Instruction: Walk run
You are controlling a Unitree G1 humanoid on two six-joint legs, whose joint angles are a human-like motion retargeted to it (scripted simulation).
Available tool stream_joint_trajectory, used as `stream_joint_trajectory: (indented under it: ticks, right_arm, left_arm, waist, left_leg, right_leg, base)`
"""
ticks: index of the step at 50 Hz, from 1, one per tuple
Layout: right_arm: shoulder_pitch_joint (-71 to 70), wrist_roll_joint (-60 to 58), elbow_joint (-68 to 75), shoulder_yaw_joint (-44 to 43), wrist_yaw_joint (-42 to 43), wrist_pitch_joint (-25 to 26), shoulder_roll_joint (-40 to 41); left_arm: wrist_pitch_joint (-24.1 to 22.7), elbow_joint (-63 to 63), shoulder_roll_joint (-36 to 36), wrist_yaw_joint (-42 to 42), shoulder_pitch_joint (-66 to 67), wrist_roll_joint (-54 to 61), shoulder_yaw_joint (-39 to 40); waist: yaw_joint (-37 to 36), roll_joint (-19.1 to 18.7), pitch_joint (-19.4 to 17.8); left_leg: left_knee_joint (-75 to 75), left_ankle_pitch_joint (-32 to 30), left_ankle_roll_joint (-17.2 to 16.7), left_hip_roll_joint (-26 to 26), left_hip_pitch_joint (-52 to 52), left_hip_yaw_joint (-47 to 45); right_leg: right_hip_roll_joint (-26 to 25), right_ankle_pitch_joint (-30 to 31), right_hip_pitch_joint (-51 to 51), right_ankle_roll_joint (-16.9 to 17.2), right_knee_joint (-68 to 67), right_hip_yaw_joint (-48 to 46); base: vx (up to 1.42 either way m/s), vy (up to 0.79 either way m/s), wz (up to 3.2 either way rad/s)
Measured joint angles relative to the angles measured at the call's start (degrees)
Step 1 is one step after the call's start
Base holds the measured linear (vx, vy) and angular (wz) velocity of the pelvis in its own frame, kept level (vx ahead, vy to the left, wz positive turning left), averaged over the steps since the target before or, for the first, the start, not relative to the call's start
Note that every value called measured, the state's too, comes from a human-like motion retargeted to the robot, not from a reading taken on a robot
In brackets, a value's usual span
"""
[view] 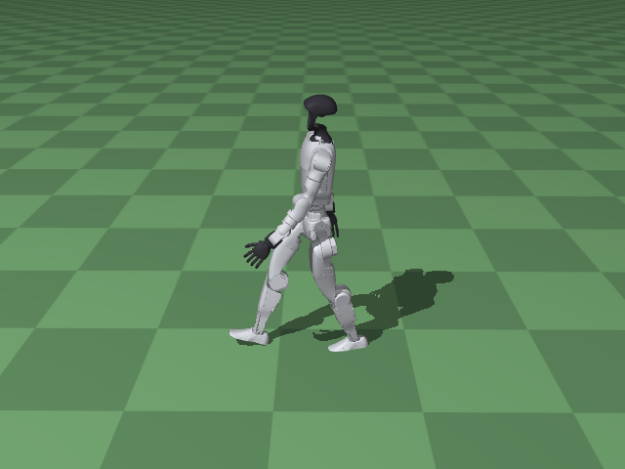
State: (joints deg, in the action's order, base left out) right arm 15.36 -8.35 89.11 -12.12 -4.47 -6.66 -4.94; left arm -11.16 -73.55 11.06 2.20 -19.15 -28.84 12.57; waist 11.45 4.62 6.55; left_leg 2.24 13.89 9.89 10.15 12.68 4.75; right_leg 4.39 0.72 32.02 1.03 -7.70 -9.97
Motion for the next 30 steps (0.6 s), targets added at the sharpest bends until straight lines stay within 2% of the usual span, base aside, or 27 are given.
stream_joint_trajectory:
  ticks: [2,3,5,7,10,12,13,15,18,22,27,30]
  right_arm:
    - [0.6,0.0,-0.6,-1.1,-1.2,0.3,0.3]
    - [0.7,-0.1,-0.9,-1.5,-1.7,0.6,0.4]
    - [0.4,-0.3,-1.3,-1.7,-1.9,0.8,0.9]
    - [-0.3,0.0,-1.2,-1.7,-1.4,0.7,1.6]
    - [-2.3,1.7,-1.8,-0.5,0.2,-0.2,2.9]
    - [-4.2,4.0,-2.5,1.3,0.5,-0.9,3.5]
    - [-5.5,4.9,-2.9,2.0,0.6,-0.9,3.8]
    - [-8.4,5.8,-3.9,2.8,1.2,-0.7,4.4]
    - [-14.5,6.7,-5.1,3.7,1.4,-0.4,4.3]
    - [-22.1,8.8,-7.5,4.5,-0.6,0.4,3.1]
    - [-29.3,9.0,-11.9,4.1,-2.6,1.4,0.9]
    - [-32.2,8.8,-13.9,4.2,-2.2,1.1,-0.2]
  left_arm:
    - [-0.5,0.3,0.2,0.6,0.3,-0.2,-0.3]
    - [-0.7,0.4,0.2,1.4,0.8,-0.1,-0.6]
    - [-1.1,0.3,0.0,3.0,2.6,-0.5,-0.5]
    - [-1.0,0.5,-0.7,4.1,6.7,-1.3,-0.8]
    - [-1.2,0.1,-2.7,2.6,13.4,-4.2,-0.7]
    - [-0.7,-1.3,-3.2,0.0,17.2,-7.0,-1.1]
    - [-0.4,-2.4,-3.4,-1.5,18.7,-8.1,-1.4]
    - [0.5,-4.8,-4.3,-3.1,21.2,-10.4,-0.8]
    - [2.0,-8.1,-5.0,-3.2,24.8,-10.9,1.1]
    - [3.1,-11.0,-4.8,-2.1,30.5,-10.2,3.3]
    - [4.3,-14.0,-5.0,2.6,35.0,-10.1,8.8]
    - [4.8,-15.4,-5.3,6.6,35.2,-6.8,11.7]
  waist:
    - [-0.5,0.3,0.7]
    - [-0.9,0.6,1.4]
    - [-0.8,1.2,2.7]
    - [-0.2,1.3,2.8]
    - [-1.1,3.4,3.9]
    - [-3.2,6.6,2.6]
    - [-3.9,7.9,2.1]
    - [-6.1,9.5,1.1]
    - [-9.3,9.1,-0.7]
    - [-13.1,7.6,-2.0]
    - [-18.0,3.6,-3.6]
    - [-20.3,2.4,-4.6]
  left_leg:
    - [0.7,-0.5,-0.6,0.1,2.4,-0.4]
    - [1.3,-1.7,-1.3,0.1,3.2,-0.8]
    - [3.2,-6.9,-2.9,0.1,4.4,-1.3]
    - [7.6,-17.3,-4.0,-1.3,5.2,-3.0]
    - [19.0,-33.2,-0.6,-1.9,1.8,-11.7]
    - [32.0,-33.0,3.1,-1.5,-2.5,-17.3]
    - [38.6,-29.8,3.6,-2.9,-5.4,-19.7]
    - [48.2,-25.4,3.2,-4.6,-12.9,-20.8]
    - [52.2,-19.9,-0.1,-3.7,-23.3,-17.9]
    - [40.9,-17.2,-4.8,-1.8,-32.2,-15.4]
    - [15.1,-16.4,-10.1,-1.5,-36.5,-10.3]
    - [3.9,-16.0,-10.9,-1.6,-38.1,-11.3]
  right_leg:
    - [0.1,0.8,0.4,-1.6,-0.4,-1.7]
    - [0.2,2.1,0.7,-3.6,-2.5,-2.2]
    - [2.8,5.4,0.3,-5.5,-6.9,-8.4]
    - [1.3,4.6,0.5,-6.8,-12.2,-0.4]
    - [3.4,-1.6,-4.8,-8.5,-12.7,1.0]
    - [5.6,-3.7,-10.2,-8.7,-11.0,1.2]
    - [7.0,-4.6,-12.4,-8.4,-10.6,-0.1]
    - [7.8,-5.4,-16.5,-7.5,-8.1,-1.4]
    - [6.3,-4.8,-23.3,-7.1,-2.7,-7.9]
    - [3.0,-5.0,-30.4,-6.0,2.1,-12.9]
    - [-4.0,-7.2,-39.5,-4.6,6.1,-13.2]
    - [-6.1,-8.3,-44.7,-4.2,6.7,-10.9]
  base:
    - [1.14,-0.32,0.01]
    - [0.96,-0.27,-0.03]
    - [1.02,-0.31,0.13]
    - [1.29,-0.37,0.37]
    - [0.91,-0.18,-0.09]
    - [0.92,-0.25,-0.09]
    - [0.94,-0.26,0.29]
    - [0.91,-0.22,0.36]
    - [0.78,-0.18,0.05]
    - [0.83,-0.16,-0.12]
    - [0.85,-0.1,-0.34]
    - [0.74,-0.05,-0.43]
